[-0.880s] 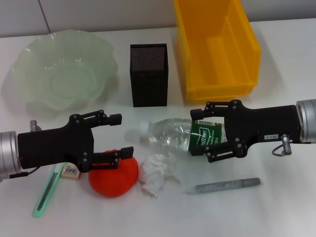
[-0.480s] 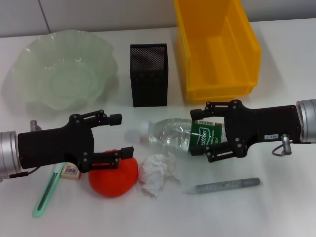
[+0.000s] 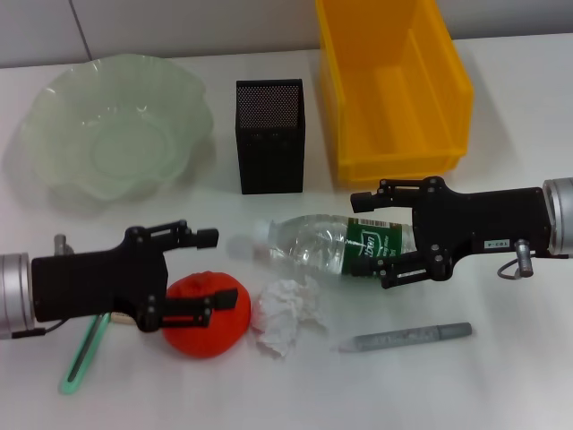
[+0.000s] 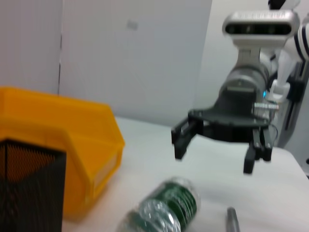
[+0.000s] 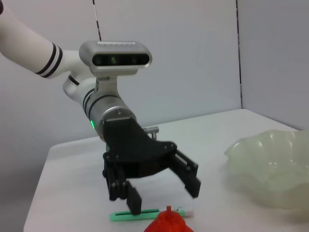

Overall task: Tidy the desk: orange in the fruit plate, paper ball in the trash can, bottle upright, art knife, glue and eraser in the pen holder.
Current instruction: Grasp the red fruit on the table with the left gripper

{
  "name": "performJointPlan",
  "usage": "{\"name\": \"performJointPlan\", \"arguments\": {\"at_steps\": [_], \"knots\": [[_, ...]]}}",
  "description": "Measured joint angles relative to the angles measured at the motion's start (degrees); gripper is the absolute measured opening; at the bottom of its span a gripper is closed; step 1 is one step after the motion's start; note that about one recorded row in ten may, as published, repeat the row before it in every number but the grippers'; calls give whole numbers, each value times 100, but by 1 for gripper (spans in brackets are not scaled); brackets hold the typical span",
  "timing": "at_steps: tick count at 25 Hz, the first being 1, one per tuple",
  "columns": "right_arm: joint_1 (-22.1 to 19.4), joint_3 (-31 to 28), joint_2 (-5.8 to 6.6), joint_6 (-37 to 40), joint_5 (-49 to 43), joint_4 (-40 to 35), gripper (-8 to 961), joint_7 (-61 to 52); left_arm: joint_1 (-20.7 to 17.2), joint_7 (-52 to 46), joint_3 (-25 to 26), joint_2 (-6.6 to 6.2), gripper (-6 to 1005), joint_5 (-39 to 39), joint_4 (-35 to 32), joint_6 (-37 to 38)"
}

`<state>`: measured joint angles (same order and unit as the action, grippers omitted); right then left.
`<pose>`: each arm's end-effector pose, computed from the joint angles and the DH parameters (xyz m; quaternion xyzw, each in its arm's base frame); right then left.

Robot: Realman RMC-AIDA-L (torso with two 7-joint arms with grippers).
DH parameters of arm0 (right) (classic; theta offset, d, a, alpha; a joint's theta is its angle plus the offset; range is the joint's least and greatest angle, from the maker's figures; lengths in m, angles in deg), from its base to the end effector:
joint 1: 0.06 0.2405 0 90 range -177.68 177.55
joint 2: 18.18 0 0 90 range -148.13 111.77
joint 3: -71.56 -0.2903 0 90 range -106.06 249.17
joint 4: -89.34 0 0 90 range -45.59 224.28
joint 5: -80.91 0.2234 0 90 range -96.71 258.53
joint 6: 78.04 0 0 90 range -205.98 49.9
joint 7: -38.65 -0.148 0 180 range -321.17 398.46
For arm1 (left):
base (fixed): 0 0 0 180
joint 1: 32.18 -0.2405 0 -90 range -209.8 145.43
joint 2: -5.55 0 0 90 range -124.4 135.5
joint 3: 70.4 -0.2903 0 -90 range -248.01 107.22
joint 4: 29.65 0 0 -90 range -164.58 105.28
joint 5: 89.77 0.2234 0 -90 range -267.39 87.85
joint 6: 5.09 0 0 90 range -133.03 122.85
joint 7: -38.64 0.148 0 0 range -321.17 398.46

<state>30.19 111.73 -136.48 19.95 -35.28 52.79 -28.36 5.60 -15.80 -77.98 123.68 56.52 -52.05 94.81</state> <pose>0.2878 0.3356 -0.0210 -0.9611 0.0992 0.2464 0.0758 -0.2984 0.3267 -0.0459 -0.9572 -0.1073 -0.2623 0.0588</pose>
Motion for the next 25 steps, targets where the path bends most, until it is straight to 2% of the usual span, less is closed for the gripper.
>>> {"name": "performJointPlan", "arguments": {"at_steps": [2,4,8,17,22,25], "knots": [[-1,-1,0,-1,0,-4,840,14,0,0,0,0,805,0,0,0],[-3,-1,4,-5,0,-6,840,22,-120,-160,-217,-1,803,4,-21,-79],[-13,0,17,-11,0,-6,840,31,-226,-214,-215,-1,799,-30,-55,-158],[-11,14,24,-61,0,-19,840,38,-190,-336,-240,32,789,-16,56,-641],[-10,14,42,-61,-10,-19,840,39,-123,-402,-713,26,784,-14,54,-703],[-10,14,44,-62,-13,-18,840,39,-123,-402,-713,26,781,-14,54,-703]]}}
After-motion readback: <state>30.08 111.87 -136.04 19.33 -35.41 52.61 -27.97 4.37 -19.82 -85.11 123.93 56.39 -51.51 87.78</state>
